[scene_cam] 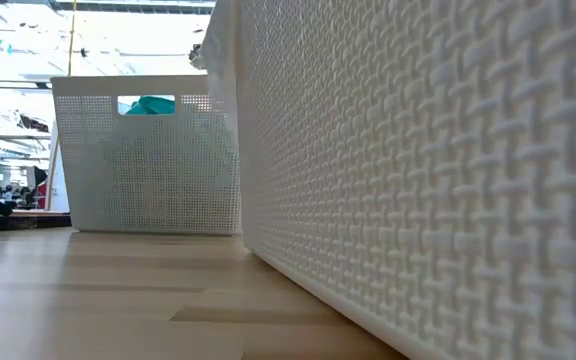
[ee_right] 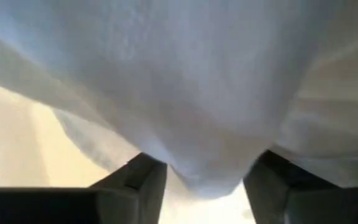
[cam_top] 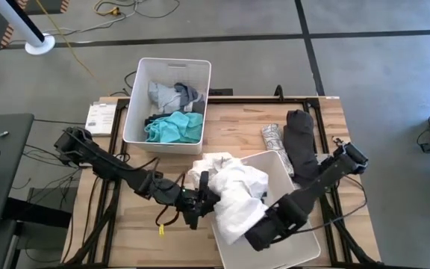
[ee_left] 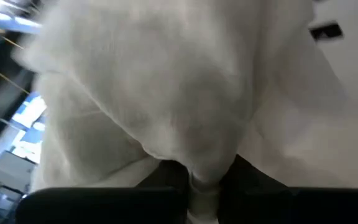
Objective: Sort clothes
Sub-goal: Put the white dress into the bottom white laundry bin
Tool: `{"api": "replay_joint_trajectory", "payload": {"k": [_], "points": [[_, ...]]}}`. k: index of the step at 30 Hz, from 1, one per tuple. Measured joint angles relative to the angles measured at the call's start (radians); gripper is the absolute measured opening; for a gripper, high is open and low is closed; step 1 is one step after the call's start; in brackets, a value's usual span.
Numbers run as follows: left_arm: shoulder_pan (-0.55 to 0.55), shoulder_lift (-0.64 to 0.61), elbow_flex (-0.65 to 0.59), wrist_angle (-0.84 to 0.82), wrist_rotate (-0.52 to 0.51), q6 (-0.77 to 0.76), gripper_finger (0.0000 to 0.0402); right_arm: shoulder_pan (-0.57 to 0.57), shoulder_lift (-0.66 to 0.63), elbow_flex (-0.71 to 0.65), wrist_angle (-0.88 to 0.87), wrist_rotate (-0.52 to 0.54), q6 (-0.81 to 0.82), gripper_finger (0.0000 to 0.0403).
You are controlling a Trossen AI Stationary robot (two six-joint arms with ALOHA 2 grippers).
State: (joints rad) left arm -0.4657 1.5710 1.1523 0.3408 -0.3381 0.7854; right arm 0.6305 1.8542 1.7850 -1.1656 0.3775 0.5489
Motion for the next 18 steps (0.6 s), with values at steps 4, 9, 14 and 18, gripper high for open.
{"api": "replay_joint_trajectory", "payload": {"k": [4,9,14,18], "points": [[0.022,0.004,-0.003,-0.061,0.013,-0.044,0.0031,0.039,-0.002,0.082,-0.109,-0.08,0.023,0.0234],[0.035,0.004,-0.003,-0.081,0.023,-0.07,0.0031,0.075,-0.002,0.179,-0.26,-0.121,0.097,0.0238],[0.042,0.004,-0.003,-0.094,0.055,-0.065,0.0076,0.102,-0.002,0.255,-0.355,-0.121,0.155,0.0231],[0.042,0.004,-0.003,-0.102,0.055,-0.062,0.0152,0.118,-0.002,0.285,-0.373,-0.127,0.168,0.0225]]}}
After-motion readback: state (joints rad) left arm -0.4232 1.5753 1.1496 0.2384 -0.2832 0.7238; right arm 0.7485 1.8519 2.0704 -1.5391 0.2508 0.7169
